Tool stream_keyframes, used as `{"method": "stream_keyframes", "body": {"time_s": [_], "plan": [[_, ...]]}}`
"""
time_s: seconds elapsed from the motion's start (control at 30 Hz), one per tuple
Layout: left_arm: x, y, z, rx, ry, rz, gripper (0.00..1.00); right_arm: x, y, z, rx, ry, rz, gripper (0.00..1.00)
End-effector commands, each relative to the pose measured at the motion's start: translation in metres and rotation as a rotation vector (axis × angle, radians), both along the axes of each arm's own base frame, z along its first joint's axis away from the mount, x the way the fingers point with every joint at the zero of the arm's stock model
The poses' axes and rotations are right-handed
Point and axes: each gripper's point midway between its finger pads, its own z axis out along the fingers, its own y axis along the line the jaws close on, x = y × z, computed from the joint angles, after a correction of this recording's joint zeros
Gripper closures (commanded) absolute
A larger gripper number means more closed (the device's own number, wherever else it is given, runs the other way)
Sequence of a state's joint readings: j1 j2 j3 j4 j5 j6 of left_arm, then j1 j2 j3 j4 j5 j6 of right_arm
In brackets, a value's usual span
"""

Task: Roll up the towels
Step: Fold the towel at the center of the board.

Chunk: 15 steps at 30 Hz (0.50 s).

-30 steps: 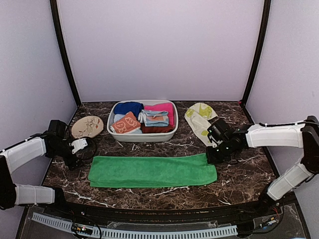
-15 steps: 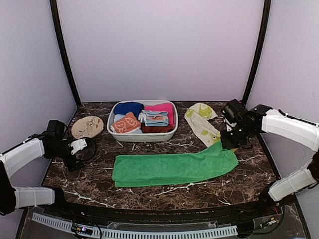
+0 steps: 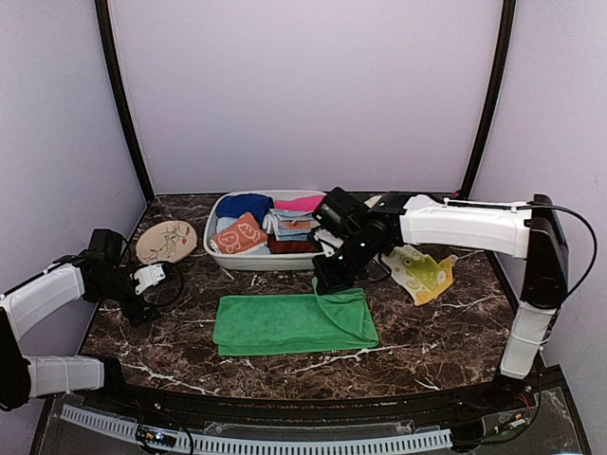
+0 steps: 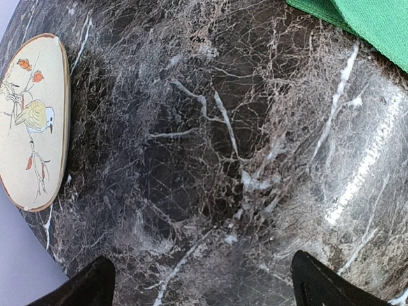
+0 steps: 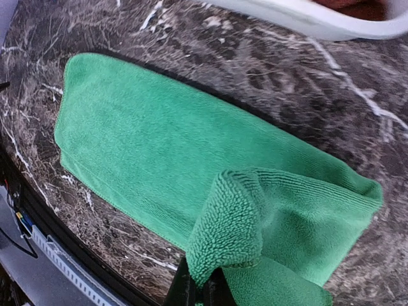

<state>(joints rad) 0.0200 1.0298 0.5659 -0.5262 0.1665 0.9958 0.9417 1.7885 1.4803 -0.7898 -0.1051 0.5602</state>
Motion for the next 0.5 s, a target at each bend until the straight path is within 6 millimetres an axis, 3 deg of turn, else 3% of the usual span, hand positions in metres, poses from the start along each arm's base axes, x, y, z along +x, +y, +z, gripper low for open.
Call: {"method": "stream_keyframes", "body": {"time_s": [0.0,0.2,0.47], "plan": [[-0.002,0.002,0.003,0.011,-0.005,-0.007,0.01,-0.002,0.06,0.008,0.095,0.023,0.07,1.0],[0.0,0.002,0.008,0.007,-0.021,-0.009,0.01,-0.005,0.111,0.003,0.125,0.042,0.141,1.0],[-0.002,0.005,0.007,0.024,-0.021,-0.009,0.01,-0.01,0.146,0.0,0.186,0.074,0.178,1.0]]}}
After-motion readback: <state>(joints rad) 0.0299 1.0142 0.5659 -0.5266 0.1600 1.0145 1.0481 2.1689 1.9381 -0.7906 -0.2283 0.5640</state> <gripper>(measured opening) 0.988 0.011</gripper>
